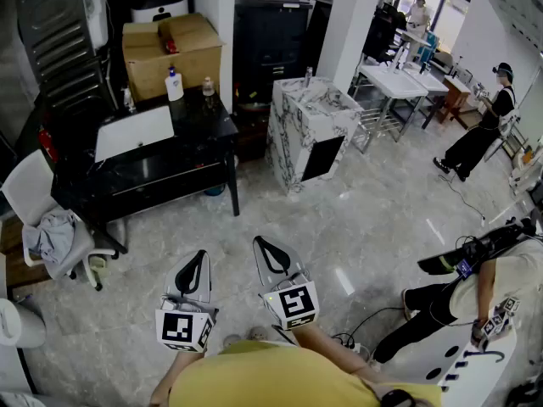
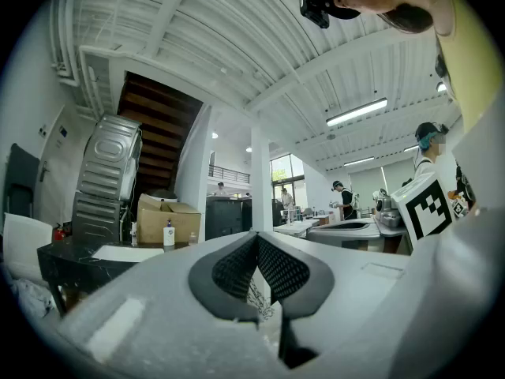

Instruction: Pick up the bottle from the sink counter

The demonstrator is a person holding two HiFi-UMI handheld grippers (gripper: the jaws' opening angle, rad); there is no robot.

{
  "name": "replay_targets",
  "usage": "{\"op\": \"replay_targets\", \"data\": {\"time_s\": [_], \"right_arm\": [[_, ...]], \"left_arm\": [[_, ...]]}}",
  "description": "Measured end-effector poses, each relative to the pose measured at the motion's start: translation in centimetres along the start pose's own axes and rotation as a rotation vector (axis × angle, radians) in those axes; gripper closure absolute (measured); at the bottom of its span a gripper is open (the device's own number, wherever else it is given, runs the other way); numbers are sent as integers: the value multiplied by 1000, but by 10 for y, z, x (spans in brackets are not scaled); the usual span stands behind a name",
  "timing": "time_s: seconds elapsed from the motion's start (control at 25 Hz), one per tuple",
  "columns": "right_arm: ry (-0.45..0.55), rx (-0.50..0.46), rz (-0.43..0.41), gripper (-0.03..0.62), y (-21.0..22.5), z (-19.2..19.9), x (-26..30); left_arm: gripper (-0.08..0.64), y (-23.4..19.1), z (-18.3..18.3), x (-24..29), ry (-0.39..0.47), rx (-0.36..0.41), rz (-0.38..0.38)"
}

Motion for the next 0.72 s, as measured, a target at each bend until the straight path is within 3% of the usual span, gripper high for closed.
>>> {"op": "replay_targets", "data": {"time_s": [0.32, 0.72], "right_arm": [[6, -21, -18, 592, 13, -3, 13], [29, 37, -49, 592, 37, 3, 21]], "left_arm": [[557, 1, 2, 18, 5, -9, -21], [556, 9, 15, 36, -4, -20, -48]]}}
Point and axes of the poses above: the fingertips, and each gripper's own axes: x forward along the fingers, y to its right, z out of its underside, the point moved 7 cm from there along -x, backward along the fingers, and after that the axes turned 13 degrees about x, right-handed, at the moved point
